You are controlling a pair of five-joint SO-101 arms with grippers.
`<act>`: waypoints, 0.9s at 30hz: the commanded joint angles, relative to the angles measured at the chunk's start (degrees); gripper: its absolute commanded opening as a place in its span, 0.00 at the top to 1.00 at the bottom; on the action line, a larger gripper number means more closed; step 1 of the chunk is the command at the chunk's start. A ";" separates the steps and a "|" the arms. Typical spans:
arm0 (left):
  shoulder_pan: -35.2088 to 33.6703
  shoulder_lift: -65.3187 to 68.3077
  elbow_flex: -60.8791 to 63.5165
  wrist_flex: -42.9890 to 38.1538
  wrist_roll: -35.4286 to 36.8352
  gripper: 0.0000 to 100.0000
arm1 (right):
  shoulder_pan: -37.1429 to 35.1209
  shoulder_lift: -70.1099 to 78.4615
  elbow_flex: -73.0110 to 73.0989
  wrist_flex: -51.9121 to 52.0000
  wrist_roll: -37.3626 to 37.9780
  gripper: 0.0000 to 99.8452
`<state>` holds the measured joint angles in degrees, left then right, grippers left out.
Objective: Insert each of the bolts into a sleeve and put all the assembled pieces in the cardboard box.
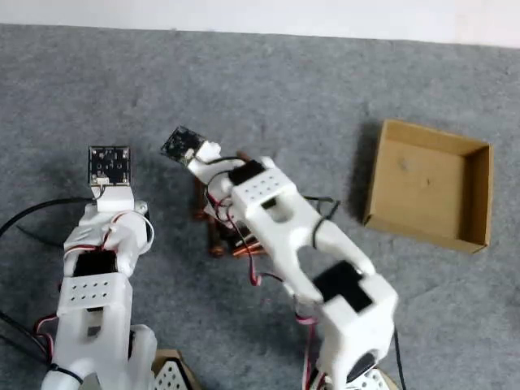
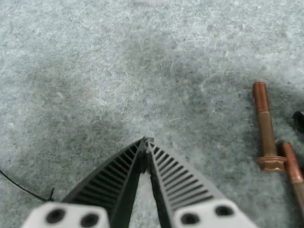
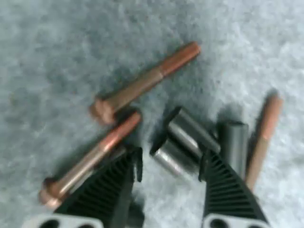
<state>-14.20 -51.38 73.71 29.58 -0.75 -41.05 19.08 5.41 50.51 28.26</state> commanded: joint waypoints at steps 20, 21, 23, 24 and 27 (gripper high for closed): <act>-0.75 -1.36 -0.13 -1.05 0.35 0.99 | 4.35 17.27 -12.00 4.79 4.84 0.81; -0.75 -1.36 -0.13 -1.05 0.35 0.99 | 4.35 17.27 -12.00 4.79 4.84 0.81; -0.75 -1.36 -0.13 -1.05 0.35 0.99 | 4.35 17.45 -12.09 4.00 4.75 0.81; -0.75 -1.36 -0.13 -1.05 0.35 0.99 | 4.35 17.45 -12.09 3.12 3.87 0.81; -0.75 -1.36 -0.13 -1.05 0.35 0.99 | 4.35 17.19 -12.09 -0.75 -4.04 0.81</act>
<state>-14.20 -51.38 73.80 29.58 -0.75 -37.89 35.25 -6.46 52.97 30.29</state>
